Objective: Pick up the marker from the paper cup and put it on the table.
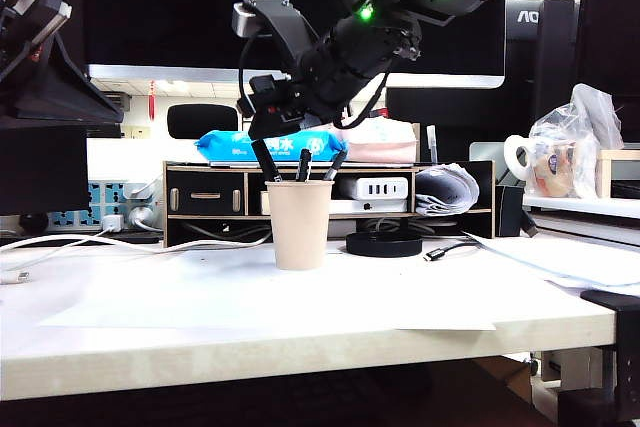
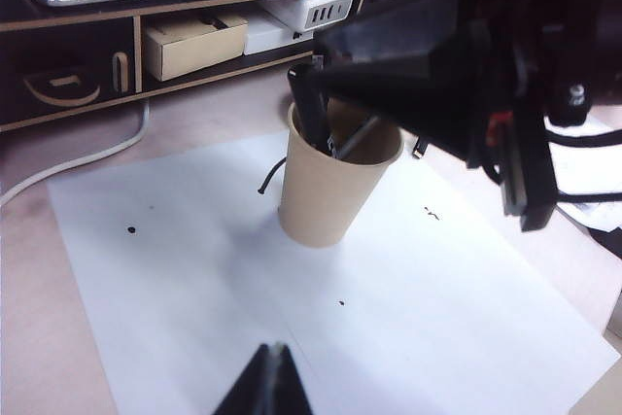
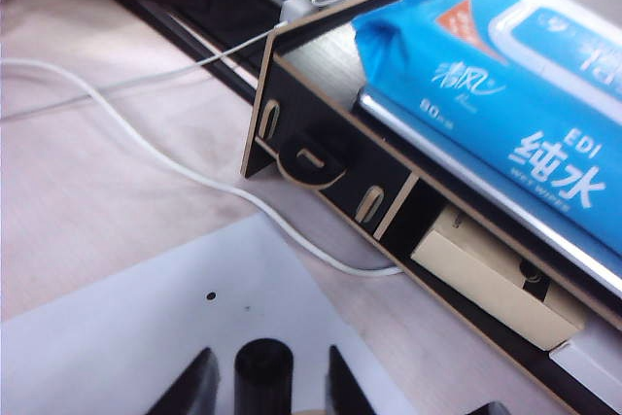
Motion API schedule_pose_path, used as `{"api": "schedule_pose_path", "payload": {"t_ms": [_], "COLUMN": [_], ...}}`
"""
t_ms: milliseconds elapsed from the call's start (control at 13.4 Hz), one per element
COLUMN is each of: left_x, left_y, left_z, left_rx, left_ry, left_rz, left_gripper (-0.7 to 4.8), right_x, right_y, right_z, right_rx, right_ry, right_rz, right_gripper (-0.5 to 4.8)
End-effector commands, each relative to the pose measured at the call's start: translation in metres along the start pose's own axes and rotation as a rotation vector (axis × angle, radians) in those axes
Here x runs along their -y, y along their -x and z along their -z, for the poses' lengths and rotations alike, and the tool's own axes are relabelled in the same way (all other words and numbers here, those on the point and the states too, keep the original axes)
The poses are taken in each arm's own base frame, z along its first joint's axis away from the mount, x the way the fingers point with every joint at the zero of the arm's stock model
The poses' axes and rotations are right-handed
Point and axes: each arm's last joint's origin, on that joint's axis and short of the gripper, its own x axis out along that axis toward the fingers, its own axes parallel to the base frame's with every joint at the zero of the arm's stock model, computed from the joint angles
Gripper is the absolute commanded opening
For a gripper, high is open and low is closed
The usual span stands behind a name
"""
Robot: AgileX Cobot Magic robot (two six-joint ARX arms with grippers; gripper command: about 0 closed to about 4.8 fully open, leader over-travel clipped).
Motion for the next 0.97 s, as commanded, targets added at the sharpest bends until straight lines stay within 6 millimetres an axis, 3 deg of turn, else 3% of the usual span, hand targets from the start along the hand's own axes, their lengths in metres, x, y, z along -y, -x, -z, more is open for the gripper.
{"api": "schedule_pose_path", "payload": {"t_ms": [74, 967], "left_x": [0.0008, 0.0007], "left_y": [0.0002, 0.0003], "left_z": [-0.0036, -0.0037], "left_rx": [0.019, 0.020], "left_ry": [-0.016, -0.017], "left_rz": [0.009, 0.009], "left_gripper": [-0.03, -0.03], "right_x": [0.0000, -0.0016], "right_y": [-0.0032, -0.0128], "right_z": [-0.0039, 0.0035], "right_rx": [0.024, 0.002], "right_ry": [0.002, 0.001], "right_rz": [0.007, 0.004], "right_gripper": [1.50, 1.49]}}
